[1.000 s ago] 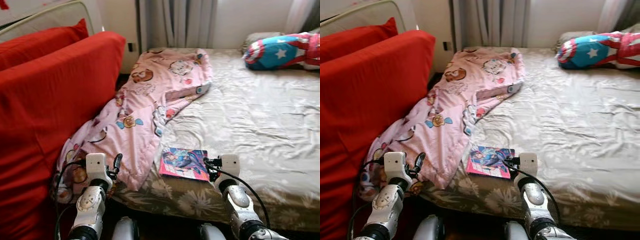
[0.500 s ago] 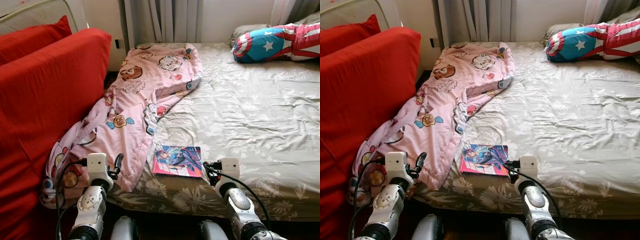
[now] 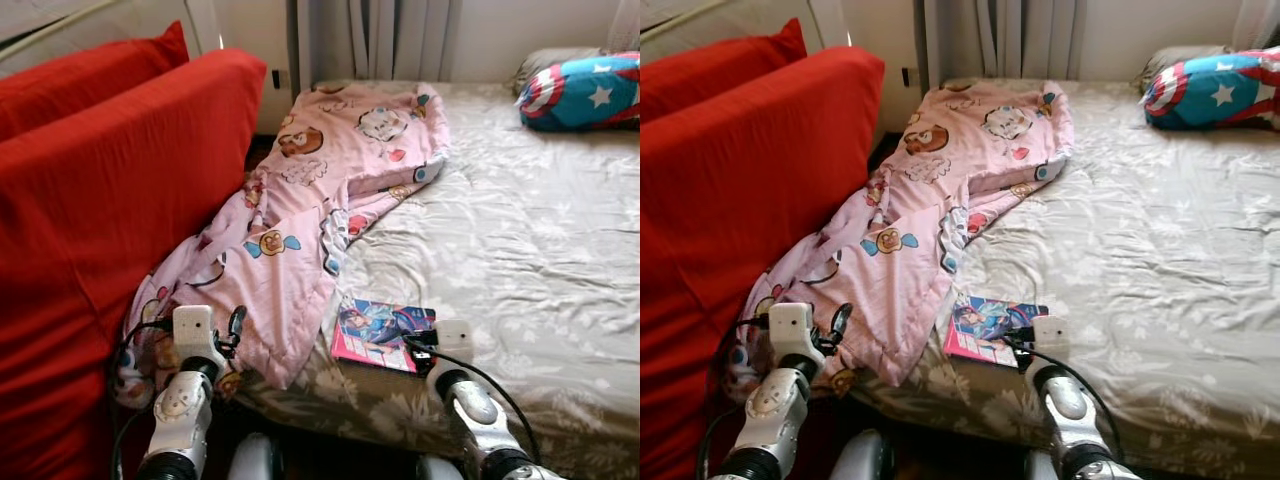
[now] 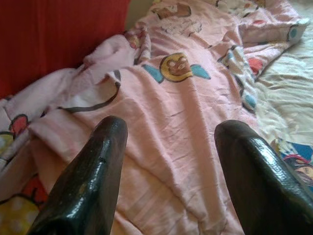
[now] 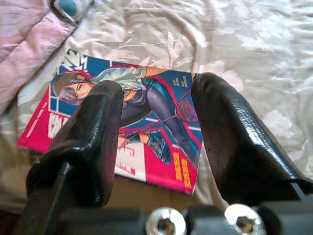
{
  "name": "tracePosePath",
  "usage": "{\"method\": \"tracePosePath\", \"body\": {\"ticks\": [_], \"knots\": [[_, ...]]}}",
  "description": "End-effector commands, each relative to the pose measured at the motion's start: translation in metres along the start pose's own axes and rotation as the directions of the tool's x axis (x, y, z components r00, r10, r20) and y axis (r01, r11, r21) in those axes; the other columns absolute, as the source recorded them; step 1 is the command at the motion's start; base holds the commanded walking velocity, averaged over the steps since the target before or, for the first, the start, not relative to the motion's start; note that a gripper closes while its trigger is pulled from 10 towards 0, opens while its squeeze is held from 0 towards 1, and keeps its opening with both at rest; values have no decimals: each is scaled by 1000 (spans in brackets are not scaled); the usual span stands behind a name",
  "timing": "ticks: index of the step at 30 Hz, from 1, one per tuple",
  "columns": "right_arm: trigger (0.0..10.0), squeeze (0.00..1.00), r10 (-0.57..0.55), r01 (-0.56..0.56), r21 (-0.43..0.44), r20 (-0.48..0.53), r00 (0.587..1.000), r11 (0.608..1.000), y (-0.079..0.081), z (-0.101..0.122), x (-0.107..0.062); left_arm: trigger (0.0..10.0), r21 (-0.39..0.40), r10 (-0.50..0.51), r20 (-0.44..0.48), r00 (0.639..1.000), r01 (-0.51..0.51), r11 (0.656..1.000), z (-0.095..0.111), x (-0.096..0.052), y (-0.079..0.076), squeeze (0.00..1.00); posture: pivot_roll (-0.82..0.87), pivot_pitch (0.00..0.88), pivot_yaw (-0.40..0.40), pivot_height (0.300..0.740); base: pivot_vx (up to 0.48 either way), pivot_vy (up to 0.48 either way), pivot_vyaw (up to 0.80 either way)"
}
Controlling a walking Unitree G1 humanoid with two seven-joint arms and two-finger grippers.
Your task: Clean up the room
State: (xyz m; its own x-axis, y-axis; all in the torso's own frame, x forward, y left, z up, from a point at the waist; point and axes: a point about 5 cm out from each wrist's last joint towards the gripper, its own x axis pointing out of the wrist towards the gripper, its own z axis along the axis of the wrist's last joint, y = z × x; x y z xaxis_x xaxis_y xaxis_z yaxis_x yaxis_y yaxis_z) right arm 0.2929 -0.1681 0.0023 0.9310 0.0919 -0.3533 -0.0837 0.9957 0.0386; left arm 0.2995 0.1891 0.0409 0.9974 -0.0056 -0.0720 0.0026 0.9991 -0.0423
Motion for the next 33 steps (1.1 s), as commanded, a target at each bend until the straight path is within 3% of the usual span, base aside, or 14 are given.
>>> {"method": "tracePosePath", "body": {"ticks": [1, 11, 20, 33], "knots": [[10000, 0, 17, -17, 8, 12, 1000, 1000, 8, 3, 3, 10000, 0, 16, -11, 1000, -16, 1000, -1, -1, 5, 0, -73, 65, 42, 611, 266, 0, 0], [10000, 0, 51, -51, 11, 18, 999, 999, 14, 7, 5, 10000, -1, 16, -12, 1000, -16, 1000, -1, -1, 5, 0, -73, 67, 42, 611, 280, 0, 0], [10000, 0, 90, -90, 35, -2, 996, 995, 21, 5, 6, 10000, -4, 12, 1, 1000, -12, 1000, 0, -3, 4, 0, -61, 108, 38, 611, 0, 0, 0], [10000, 0, 111, -110, 183, 2, 994, 977, 35, 20, 17, 10000, 10, 32, 29, 999, -32, 999, 0, -11, 6, 0, 1, 208, -3, 611, 0, 0, 0]]}}
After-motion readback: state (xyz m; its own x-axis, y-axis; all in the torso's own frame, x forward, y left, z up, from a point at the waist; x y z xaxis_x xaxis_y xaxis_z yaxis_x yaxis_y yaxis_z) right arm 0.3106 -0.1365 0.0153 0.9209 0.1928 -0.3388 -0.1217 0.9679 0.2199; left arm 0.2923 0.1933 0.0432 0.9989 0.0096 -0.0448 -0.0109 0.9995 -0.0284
